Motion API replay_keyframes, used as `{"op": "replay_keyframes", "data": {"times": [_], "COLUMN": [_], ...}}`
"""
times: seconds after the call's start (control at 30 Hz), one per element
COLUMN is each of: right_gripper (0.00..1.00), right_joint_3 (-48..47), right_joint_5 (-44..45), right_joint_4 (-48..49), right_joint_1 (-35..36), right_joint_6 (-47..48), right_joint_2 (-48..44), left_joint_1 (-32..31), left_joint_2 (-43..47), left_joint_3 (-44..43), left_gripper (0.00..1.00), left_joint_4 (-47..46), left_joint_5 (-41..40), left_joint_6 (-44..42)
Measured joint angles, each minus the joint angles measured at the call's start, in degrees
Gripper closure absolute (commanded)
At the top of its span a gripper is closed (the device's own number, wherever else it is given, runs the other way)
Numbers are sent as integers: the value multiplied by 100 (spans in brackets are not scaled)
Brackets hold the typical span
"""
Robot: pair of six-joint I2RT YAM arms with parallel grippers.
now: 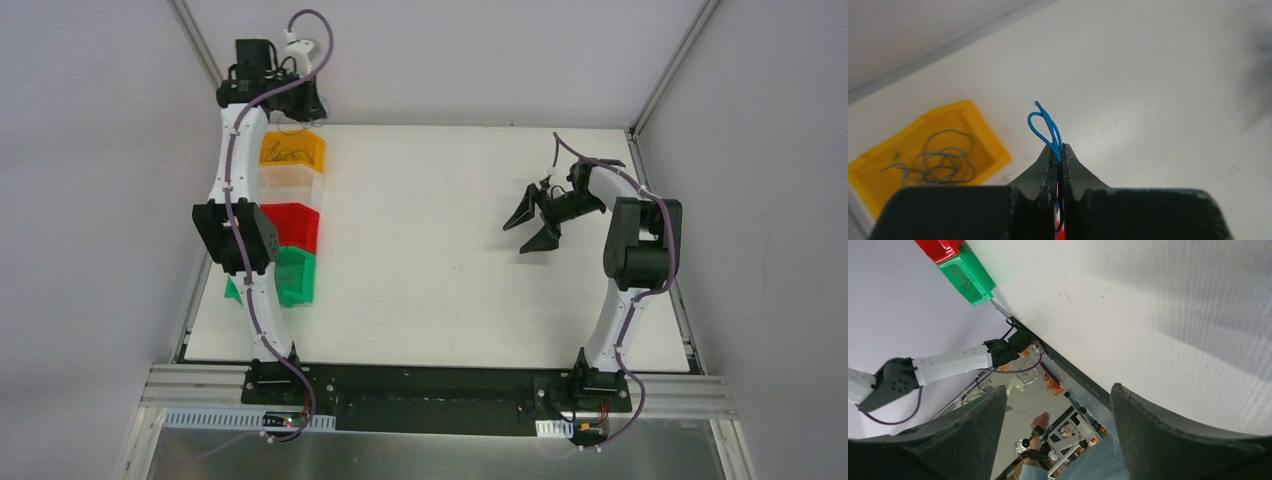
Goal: Untangle the cables
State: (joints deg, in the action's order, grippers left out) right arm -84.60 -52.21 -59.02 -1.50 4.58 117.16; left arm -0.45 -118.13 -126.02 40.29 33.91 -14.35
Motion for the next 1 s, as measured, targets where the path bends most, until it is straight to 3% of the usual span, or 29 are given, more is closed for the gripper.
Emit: {"op": "replay_keyframes", "data": {"times": [0.2, 0.47, 1.0], "right_gripper": [21, 22, 22], "right_joint_3": [57, 251, 326], "right_joint_5": [105, 271, 398], "right_joint_4": [35, 31, 28], "right_joint_1": [35, 35, 68], "right_joint_6": [22, 57, 63], "right_joint_2": [-291, -323, -332], "left_joint_1": [968, 1163, 1368], "left_joint_2": [-1414, -2330, -2415], "left_joint_3": [-1784, -1633, -1499], "left_gripper": [100, 100, 71], "left_joint_4": [402, -142, -584], "left_joint_5": [-4, -190, 63], "left_joint_6": [-557, -787, -927]}}
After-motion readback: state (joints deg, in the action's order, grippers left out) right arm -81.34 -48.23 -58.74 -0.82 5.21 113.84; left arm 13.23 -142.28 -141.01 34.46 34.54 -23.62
